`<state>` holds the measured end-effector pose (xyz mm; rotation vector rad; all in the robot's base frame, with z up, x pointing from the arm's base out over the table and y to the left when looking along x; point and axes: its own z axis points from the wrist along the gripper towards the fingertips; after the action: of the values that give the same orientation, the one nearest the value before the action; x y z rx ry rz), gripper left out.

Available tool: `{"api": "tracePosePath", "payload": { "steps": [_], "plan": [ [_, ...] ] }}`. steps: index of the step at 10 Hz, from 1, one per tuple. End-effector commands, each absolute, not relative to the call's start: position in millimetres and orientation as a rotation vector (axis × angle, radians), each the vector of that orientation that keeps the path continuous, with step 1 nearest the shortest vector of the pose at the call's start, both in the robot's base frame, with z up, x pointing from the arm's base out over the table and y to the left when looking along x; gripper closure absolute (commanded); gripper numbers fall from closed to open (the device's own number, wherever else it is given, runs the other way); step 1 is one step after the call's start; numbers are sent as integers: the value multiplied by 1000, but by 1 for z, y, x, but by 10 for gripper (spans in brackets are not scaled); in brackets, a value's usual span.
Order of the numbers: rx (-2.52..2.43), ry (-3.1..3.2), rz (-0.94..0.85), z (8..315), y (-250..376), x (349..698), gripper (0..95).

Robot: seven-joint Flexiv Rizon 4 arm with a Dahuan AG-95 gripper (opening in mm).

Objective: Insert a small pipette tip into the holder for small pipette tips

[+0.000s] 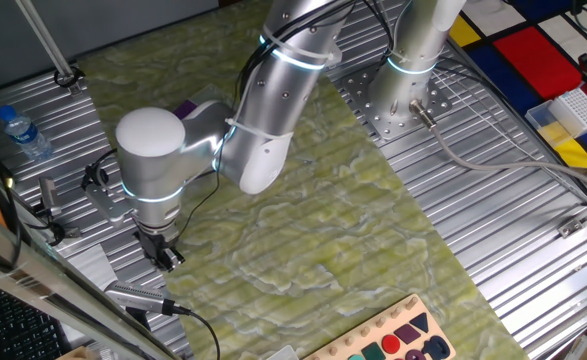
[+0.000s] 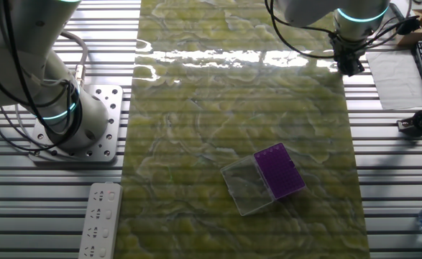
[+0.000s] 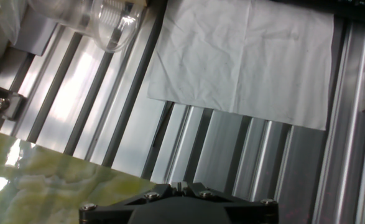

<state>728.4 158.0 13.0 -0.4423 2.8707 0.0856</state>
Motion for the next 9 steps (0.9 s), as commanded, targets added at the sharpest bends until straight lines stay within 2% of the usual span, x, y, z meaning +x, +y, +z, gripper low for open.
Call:
{"api": "tracePosePath", "payload": {
  "steps": [1,9],
  "plan": [
    [-444,2874,96,11,158,726,950],
    [-446,2888,103,12,155,715,950]
  ]
}}
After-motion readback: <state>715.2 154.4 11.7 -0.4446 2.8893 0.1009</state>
